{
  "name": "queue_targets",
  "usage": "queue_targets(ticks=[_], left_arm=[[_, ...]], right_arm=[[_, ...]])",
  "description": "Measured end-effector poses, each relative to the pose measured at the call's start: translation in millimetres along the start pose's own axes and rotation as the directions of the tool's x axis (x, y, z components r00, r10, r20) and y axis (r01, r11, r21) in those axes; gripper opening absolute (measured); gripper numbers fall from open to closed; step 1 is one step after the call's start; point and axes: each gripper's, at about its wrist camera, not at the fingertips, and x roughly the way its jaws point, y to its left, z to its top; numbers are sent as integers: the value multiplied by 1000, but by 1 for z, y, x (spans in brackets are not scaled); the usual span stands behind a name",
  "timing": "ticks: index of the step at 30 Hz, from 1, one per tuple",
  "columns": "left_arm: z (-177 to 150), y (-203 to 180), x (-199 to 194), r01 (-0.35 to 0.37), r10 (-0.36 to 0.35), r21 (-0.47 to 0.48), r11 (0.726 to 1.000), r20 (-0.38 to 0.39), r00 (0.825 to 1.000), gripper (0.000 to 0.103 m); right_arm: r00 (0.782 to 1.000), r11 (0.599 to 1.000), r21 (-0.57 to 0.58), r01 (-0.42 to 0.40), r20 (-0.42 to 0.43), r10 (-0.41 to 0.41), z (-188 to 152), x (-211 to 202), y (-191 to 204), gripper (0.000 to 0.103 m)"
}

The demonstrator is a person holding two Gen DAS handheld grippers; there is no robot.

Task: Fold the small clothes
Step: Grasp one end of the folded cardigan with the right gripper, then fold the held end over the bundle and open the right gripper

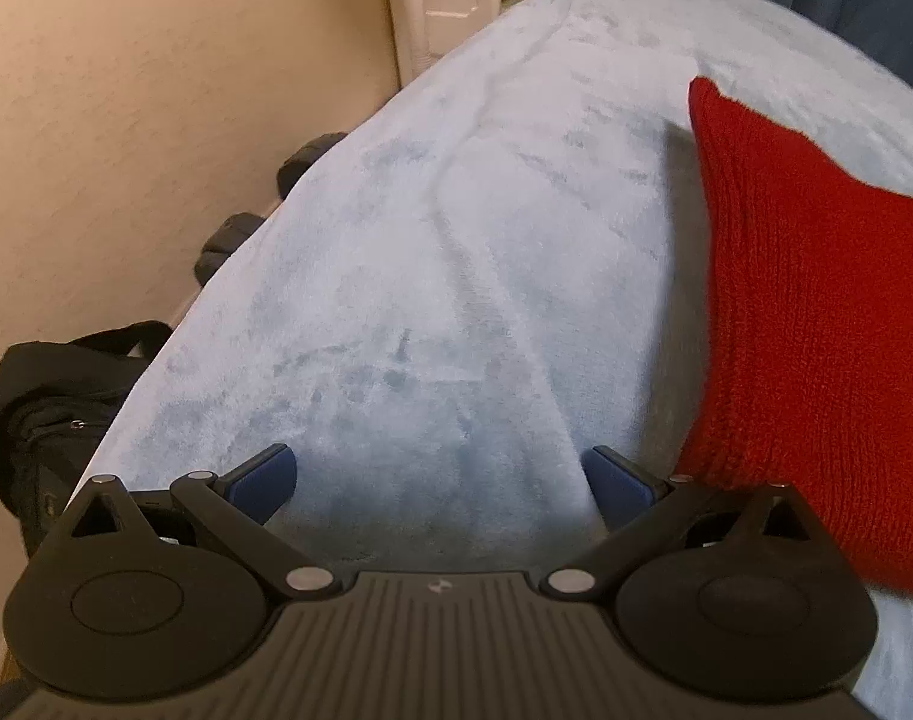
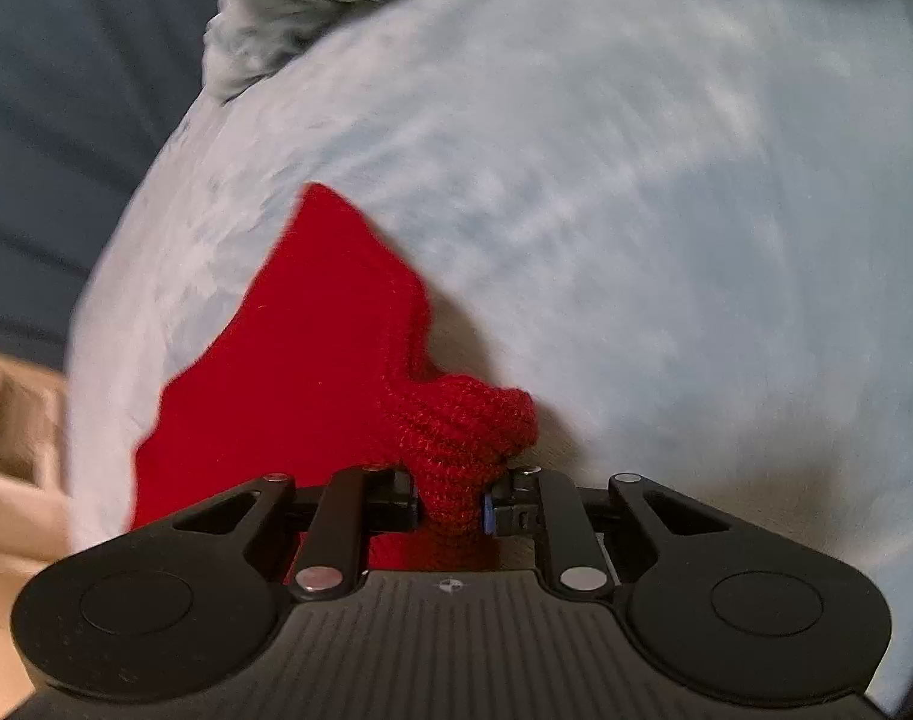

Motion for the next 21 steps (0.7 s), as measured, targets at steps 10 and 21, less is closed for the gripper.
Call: queue_targets(ticks=[10,21], left_arm=[[-8,25,-7,33,-26,-58,998,115,993,103],[2,52,0,74,-60,-182,981,81,995,103]], right_arm=[[926,427,-903,46,199,321,-159,-69,263,16],[957,-203,-977,-61,-115,265,-363,-22,231,18]])
